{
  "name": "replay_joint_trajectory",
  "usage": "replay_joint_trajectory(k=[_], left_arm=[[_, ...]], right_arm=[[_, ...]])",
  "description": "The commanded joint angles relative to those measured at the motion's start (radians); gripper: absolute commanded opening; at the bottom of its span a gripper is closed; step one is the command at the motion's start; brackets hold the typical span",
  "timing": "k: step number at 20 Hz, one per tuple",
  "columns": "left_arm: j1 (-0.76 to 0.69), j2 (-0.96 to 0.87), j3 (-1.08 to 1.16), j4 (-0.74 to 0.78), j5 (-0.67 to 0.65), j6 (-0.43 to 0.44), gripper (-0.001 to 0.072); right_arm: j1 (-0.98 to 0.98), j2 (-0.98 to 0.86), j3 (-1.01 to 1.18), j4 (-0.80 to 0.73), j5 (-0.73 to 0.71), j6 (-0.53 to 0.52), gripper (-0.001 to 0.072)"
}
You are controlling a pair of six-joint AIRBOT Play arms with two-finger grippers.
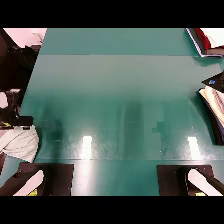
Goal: Fold the shirts.
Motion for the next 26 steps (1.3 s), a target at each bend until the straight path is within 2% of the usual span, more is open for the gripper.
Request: replay_joint_trajectory(k=[1, 2, 3, 4, 6, 8, 12, 15, 20, 23, 26], left_arm=[[0.022, 0.000, -0.079, 0.006, 0.071, -0.018, 0.0631], [0.022, 0.001, -0.071, 0.003, 0.068, -0.016, 0.0324], [0.022, 0.001, -0.054, -0.010, 0.058, -0.015, 0.0058], [0.022, 0.001, -0.020, -0.028, 0.051, -0.013, 0.0026], [0.000, 0.003, 0.101, -0.066, 0.039, -0.001, 0.0025], [-0.068, 0.003, 0.295, -0.133, 0.032, 0.053, 0.0026], [-0.282, 0.003, 0.742, -0.518, 0.043, 0.288, 0.0026], [-0.435, 0.002, 0.949, -0.758, 0.085, 0.369, 0.0026], [-0.594, -0.046, 1.007, -0.777, 0.052, 0.425, 0.0026], [-0.600, -0.185, 1.006, -0.778, -0.023, 0.441, 0.0026], [-0.600, -0.374, 1.006, -0.798, 0.005, 0.438, 0.0027]], right_arm=[[0.001, 0.000, 0.000, -0.001, -0.001, -0.005, 0.0018], [0.001, 0.000, 0.000, -0.001, -0.005, -0.010, 0.0018], [0.001, 0.000, 0.000, -0.001, -0.006, -0.010, 0.0018], [0.001, 0.000, 0.000, -0.001, -0.007, -0.010, 0.0018], [0.001, 0.000, 0.000, 0.000, -0.008, -0.010, 0.0018], [0.000, 0.000, 0.001, 0.003, -0.013, -0.010, 0.0018], [0.000, 0.001, 0.003, 0.058, -0.023, -0.010, 0.0018], [0.000, 0.001, 0.003, 0.119, -0.056, -0.010, 0.0018], [0.000, 0.000, 0.009, 0.219, -0.107, -0.010, 0.0018], [0.001, 0.001, 0.055, 0.219, -0.109, -0.010, 0.0018], [0.001, 0.001, 0.110, 0.217, -0.108, -0.010, 0.0018]])
